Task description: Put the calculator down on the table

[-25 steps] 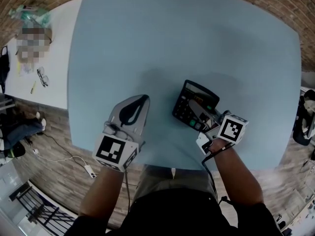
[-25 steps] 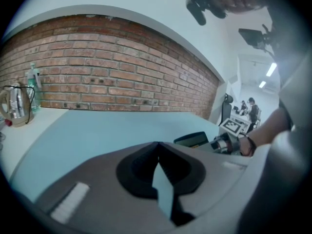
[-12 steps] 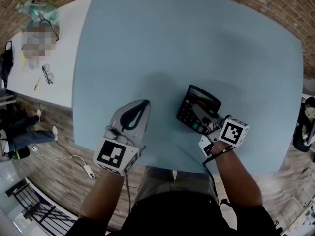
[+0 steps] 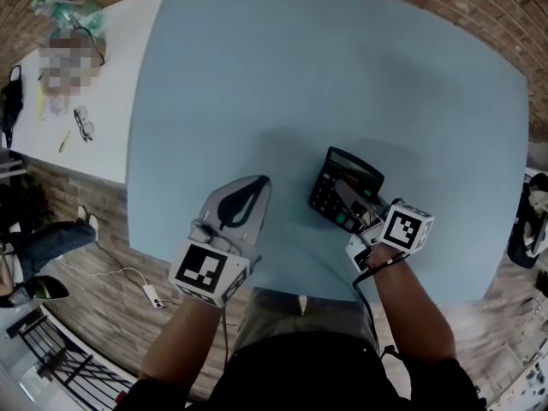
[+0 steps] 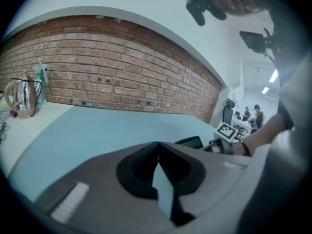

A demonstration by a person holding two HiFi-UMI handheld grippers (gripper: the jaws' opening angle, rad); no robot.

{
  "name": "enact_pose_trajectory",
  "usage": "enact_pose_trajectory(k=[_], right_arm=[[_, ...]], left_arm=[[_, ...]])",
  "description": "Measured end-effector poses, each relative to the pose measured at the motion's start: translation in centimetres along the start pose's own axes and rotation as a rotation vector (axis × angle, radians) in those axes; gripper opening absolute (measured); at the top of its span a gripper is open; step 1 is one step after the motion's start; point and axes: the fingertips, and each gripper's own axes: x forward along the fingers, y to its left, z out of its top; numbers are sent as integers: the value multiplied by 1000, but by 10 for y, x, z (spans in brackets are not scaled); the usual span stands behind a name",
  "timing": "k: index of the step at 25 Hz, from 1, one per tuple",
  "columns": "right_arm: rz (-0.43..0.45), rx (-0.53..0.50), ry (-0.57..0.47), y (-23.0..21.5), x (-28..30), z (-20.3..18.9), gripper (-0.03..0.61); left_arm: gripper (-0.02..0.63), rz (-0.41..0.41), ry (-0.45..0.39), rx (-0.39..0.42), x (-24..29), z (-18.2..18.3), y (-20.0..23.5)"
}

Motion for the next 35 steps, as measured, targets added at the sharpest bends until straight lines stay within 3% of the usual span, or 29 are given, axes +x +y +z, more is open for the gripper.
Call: enact_pose_trajectory(k=[9,20,27,32,35], right_arm=[[-54,18,27,-9,5,0,124],[-101,44,52,-17,9,0,138],[-97,57,86,-15,10,-1,191],[-98,59,107,-10,10,-4,265],[-97,55,114,-7,9,-5,306]], left_arm=[[3,-24,19,6,2,2,-11],[3,-57,19,75,0,21,-25],[3,-81,-3,55,5,39,-36],[3,-93,6,84,4,39,-38],[3,-72,4,57,4,42,-35]])
